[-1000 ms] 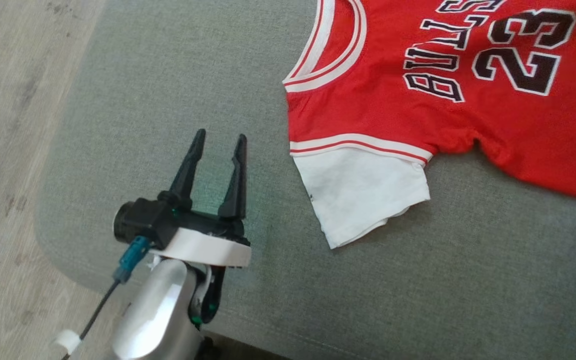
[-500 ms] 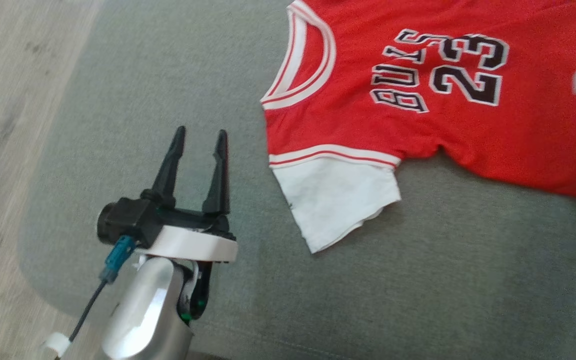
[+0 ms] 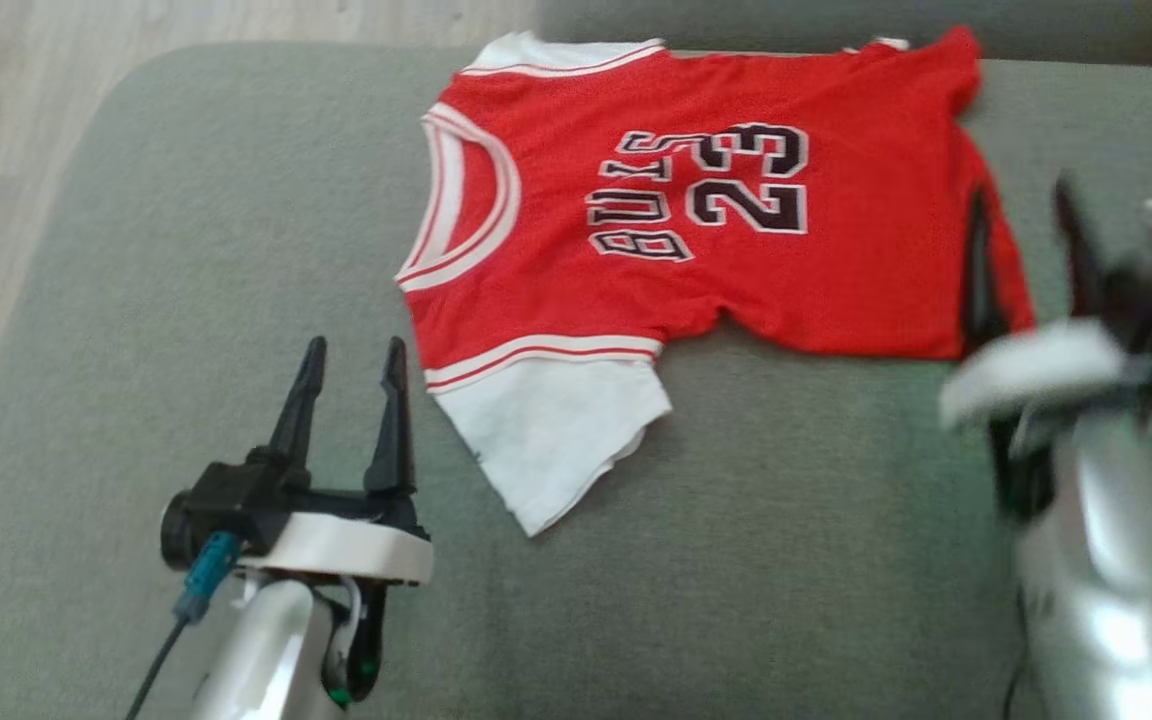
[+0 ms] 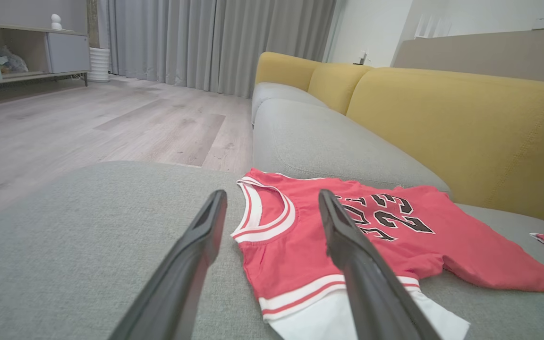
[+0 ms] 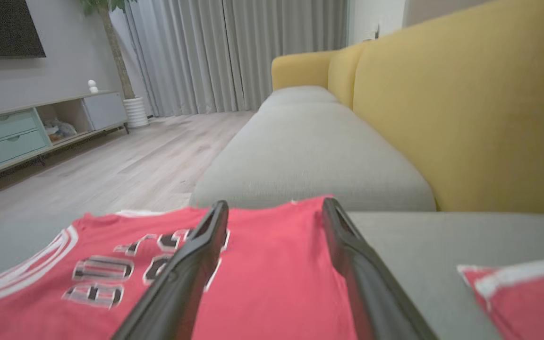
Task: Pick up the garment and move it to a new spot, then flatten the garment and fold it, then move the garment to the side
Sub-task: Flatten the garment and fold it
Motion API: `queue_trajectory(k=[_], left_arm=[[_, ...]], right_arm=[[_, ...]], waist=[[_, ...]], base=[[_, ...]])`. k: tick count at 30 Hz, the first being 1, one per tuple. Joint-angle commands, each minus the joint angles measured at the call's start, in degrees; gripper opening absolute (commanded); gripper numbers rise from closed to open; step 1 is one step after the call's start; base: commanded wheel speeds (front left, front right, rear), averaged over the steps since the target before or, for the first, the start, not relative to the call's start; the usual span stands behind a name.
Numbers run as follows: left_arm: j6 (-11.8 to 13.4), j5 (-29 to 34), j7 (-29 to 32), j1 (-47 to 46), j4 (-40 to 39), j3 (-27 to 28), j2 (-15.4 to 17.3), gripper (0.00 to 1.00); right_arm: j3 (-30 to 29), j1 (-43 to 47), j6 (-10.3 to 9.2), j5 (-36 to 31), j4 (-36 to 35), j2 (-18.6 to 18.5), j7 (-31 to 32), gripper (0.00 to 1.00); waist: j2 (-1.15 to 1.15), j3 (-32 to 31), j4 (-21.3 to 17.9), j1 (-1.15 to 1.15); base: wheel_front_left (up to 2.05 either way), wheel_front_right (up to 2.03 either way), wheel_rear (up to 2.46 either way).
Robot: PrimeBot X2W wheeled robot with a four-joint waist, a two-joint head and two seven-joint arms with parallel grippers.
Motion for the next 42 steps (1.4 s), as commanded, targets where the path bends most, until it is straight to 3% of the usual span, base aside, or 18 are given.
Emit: queue_trajectory(k=[1, 6, 11, 20, 26, 27, 28, 31, 37, 38, 40, 42], left_arm=[[0.05, 0.23, -0.37, -0.76, -1.18, 2.73, 1.46, 1.00], [0.05, 0.09, -0.32, -1.32, 0.70, 3.15, 2.31, 1.00], [0.14, 0.36, 1.17, -3.54, 2.94, 3.16, 3.57, 1.00], [-0.36, -0.29, 9.36, -10.90, 13.99, 3.37, 6.38, 1.00], [-2.46, -1.62, 12.57, -14.17, 20.07, 3.10, 7.01, 1.00], [-2.78, -1.68, 12.60, -14.66, 20.81, 2.96, 7.12, 0.45], [-2.98, -1.68, 12.42, -15.12, 21.36, 2.87, 7.26, 0.00], [-2.85, -1.06, 11.02, -16.45, 22.42, 2.71, 8.17, 0.00], [0.14, 0.40, 3.08, -19.96, 23.52, 4.44, 10.68, 0.00], [0.27, 0.63, 2.30, -20.24, 23.51, 4.45, 10.81, 0.07], [-0.62, 0.63, 1.19, -20.34, 23.27, 4.21, 10.64, 1.00], [-0.18, 1.24, 0.46, -19.91, 22.90, 4.04, 10.62, 1.00]], right_arm=[[3.57, 4.37, -0.04, 3.56, -5.09, 1.03, -0.59, 1.00], [6.51, 14.67, -0.04, 10.28, -15.02, 1.04, -0.59, 1.00], [8.66, 18.20, -0.04, 12.25, -20.40, 1.05, -0.59, 1.00], [9.74, 18.63, -0.04, 11.91, -23.35, 1.05, -0.60, 1.00], [9.94, 18.52, -0.04, 12.04, -23.88, 1.06, -0.60, 1.00], [9.97, 18.54, -0.04, 12.04, -23.92, 1.06, -0.60, 1.00], [10.01, 18.57, -0.04, 12.03, -23.91, 1.06, -0.60, 1.00], [9.99, 18.60, -0.04, 11.93, -23.80, 1.06, -0.60, 1.00], [10.81, 18.57, -0.04, 11.73, -22.68, 1.06, -0.60, 1.00], [10.90, 18.57, -0.04, 11.72, -22.44, 1.06, -0.60, 1.00], [11.09, 18.56, -0.04, 11.71, -21.94, 1.06, -0.60, 1.00], [11.25, 18.69, -0.04, 11.75, -21.49, 1.06, -0.60, 1.00]], waist=[[0.00, -0.82, -2.57, 0.02], [0.00, 0.53, -5.51, 0.02], [0.00, 2.52, -7.65, 0.02], [0.00, 7.12, -10.07, 0.02], [0.00, 8.60, -10.71, 0.02], [0.00, 8.71, -10.76, 0.02], [0.00, 8.82, -10.82, 0.02], [0.00, 8.90, -10.75, 0.02], [0.00, 7.41, -10.30, 0.02], [0.00, 7.07, -10.23, 0.02], [0.00, 6.34, -10.02, 0.02], [0.00, 5.43, -9.74, 0.02]], base=[[0.00, 0.00, 0.00], [0.00, 0.00, 0.00], [0.00, 0.00, 0.00], [0.00, 0.00, 0.00], [0.00, 0.00, 0.00], [0.00, 0.00, 0.00], [0.00, 0.00, 0.00], [0.00, 0.00, 0.00], [0.00, 0.00, 0.00], [0.00, 0.00, 0.00], [0.00, 0.00, 0.00], [0.00, 0.00, 0.00]])
